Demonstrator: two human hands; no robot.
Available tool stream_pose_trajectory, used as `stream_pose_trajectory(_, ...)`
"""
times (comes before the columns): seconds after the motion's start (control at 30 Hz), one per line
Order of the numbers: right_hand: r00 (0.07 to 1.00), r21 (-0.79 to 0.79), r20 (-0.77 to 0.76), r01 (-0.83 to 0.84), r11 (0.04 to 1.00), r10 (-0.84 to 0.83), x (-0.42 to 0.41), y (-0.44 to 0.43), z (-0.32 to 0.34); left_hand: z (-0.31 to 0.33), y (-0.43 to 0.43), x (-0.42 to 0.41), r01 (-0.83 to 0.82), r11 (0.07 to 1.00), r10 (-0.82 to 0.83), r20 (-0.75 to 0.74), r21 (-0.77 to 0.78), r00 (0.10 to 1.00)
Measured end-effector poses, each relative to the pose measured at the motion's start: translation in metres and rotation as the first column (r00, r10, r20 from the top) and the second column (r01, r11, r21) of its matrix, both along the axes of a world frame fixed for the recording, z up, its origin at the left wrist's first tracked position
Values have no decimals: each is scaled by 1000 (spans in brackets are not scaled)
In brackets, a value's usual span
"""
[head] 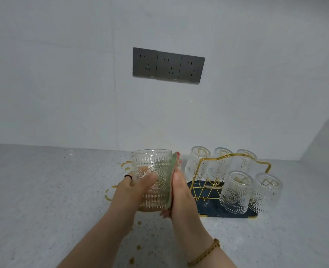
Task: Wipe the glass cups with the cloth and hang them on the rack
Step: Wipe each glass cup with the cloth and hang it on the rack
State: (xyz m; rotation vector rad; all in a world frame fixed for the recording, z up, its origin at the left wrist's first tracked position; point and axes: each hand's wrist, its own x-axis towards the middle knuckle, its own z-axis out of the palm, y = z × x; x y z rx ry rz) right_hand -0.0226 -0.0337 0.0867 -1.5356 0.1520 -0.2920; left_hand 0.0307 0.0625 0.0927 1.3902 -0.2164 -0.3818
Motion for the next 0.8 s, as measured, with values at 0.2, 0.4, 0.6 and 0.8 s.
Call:
stream_pose_trajectory(0.2,976,-321,213,107,941,-38,-1,13,3,5,2,5,23,1000,-22,55,-17,998)
stream_pose_trajectory(0.4,990,236,129,-91,967,61,17,-13,21,12,-4,-1,16,1000,-14,78,-17,997)
stream_pose_trajectory(0.6,969,-111,247,39,993,-10,9,15,-4,9,1,18,14,1000,-13,76,-7,997)
stream_pose_trajectory(0.8,991,402,117,-108,909,66,21,-10,10,-5,-2,15,46,995,-55,104,88,993)
